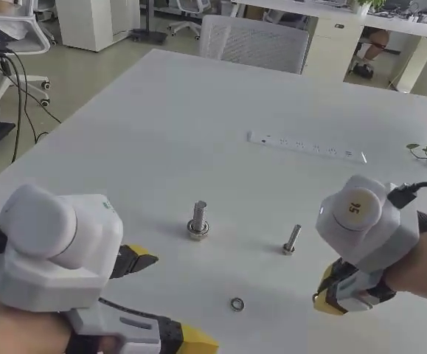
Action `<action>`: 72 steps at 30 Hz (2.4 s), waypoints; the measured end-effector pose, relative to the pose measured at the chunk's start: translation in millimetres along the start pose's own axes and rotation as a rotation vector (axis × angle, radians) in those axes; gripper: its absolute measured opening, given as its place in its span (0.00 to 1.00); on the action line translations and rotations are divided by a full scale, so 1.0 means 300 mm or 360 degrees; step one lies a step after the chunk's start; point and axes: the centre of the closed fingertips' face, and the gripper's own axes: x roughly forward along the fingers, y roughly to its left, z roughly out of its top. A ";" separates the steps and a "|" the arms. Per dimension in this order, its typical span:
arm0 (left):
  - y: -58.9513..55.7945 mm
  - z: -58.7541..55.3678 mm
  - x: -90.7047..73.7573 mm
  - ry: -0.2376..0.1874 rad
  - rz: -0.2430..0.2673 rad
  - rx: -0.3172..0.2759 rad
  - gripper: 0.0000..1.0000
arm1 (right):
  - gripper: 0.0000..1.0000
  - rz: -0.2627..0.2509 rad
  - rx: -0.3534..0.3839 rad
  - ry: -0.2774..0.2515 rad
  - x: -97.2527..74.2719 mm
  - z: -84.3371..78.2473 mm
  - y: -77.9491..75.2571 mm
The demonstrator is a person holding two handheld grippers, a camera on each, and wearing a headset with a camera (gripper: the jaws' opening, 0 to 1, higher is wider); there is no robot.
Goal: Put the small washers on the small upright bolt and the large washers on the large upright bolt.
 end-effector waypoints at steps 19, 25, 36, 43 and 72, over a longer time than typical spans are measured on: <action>0.003 -0.007 0.000 0.0005 0.0005 -0.0012 0.83 | 0.13 -0.0106 -0.0055 0.0001 -0.096 0.055 -0.125; 0.003 -0.007 -0.002 0.0004 0.0011 -0.0020 0.83 | 0.13 -0.0132 -0.0107 0.0000 -0.110 0.097 -0.167; 0.008 -0.010 -0.001 0.0011 0.0020 -0.0039 0.83 | 0.13 -0.0151 -0.0179 -0.0024 -0.127 0.166 -0.201; 0.014 -0.013 0.001 0.0023 0.0023 -0.0050 0.83 | 0.13 -0.0148 -0.0205 -0.0023 -0.121 0.186 -0.229; 0.026 -0.033 -0.002 0.0045 0.0045 -0.0084 0.82 | 0.13 -0.0056 -0.0271 0.0013 -0.047 0.207 -0.244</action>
